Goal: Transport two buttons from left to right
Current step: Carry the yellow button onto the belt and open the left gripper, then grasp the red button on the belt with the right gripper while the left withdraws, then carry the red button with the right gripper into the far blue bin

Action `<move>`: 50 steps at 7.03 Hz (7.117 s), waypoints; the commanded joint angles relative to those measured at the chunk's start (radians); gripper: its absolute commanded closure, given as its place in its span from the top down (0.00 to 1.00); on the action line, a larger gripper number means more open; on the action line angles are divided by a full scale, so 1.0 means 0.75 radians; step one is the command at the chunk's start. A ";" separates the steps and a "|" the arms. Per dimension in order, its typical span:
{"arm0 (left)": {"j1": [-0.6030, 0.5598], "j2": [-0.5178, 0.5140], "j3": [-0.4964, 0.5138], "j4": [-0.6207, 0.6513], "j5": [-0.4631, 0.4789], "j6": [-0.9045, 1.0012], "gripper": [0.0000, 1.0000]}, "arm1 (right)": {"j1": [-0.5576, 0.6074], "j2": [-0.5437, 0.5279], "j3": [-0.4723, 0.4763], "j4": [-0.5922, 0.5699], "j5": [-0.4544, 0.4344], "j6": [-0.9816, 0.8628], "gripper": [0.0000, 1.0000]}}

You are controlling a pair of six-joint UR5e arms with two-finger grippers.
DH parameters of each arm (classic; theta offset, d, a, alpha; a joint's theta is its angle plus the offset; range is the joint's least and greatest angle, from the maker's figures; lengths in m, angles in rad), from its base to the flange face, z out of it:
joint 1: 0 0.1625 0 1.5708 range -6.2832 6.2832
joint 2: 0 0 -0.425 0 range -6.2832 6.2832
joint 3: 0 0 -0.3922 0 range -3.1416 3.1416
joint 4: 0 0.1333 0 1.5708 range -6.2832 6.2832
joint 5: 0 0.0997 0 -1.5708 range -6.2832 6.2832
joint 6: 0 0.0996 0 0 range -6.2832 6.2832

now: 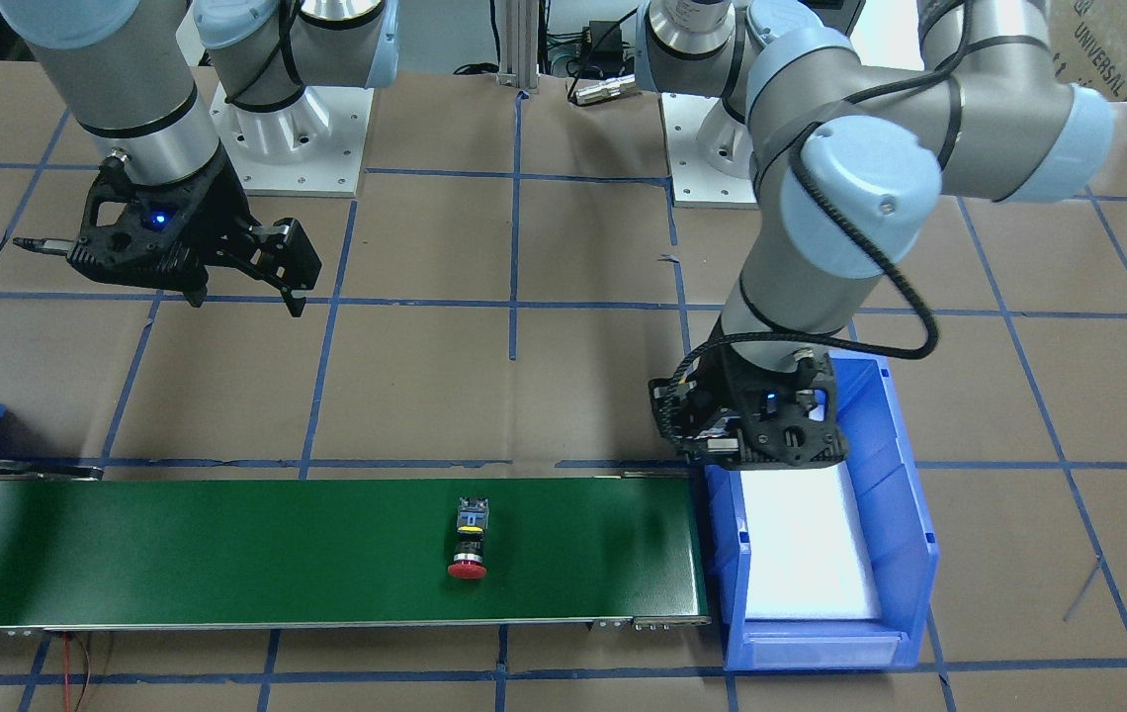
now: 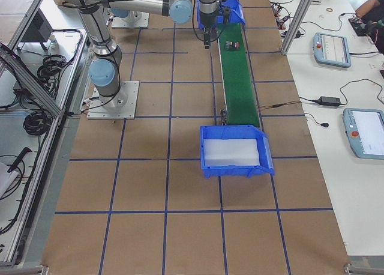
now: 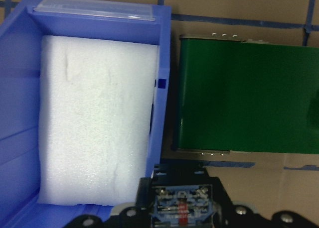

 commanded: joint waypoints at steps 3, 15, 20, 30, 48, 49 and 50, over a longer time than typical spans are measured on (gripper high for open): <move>-0.042 -0.202 0.000 0.215 0.002 -0.045 0.21 | 0.000 0.004 0.000 -0.002 -0.002 0.000 1.00; -0.021 -0.278 -0.055 0.322 0.017 -0.057 0.74 | 0.059 0.224 0.009 -0.291 0.000 0.129 1.00; 0.013 -0.005 -0.051 0.127 0.008 -0.032 1.00 | 0.125 0.572 -0.210 -0.404 0.000 0.248 1.00; 0.130 0.421 -0.071 -0.549 -0.016 0.135 1.00 | 0.127 0.681 -0.237 -0.505 0.053 0.279 1.00; 0.140 0.448 -0.057 -0.572 0.029 0.193 1.00 | -0.856 0.259 -0.302 0.174 -0.082 -1.097 0.02; 0.136 0.448 -0.057 -0.570 0.027 0.190 1.00 | -0.867 0.397 -0.418 0.172 -0.080 -1.118 0.03; 0.136 0.448 -0.059 -0.570 0.029 0.190 1.00 | -0.894 0.532 -0.541 0.170 -0.078 -1.220 0.03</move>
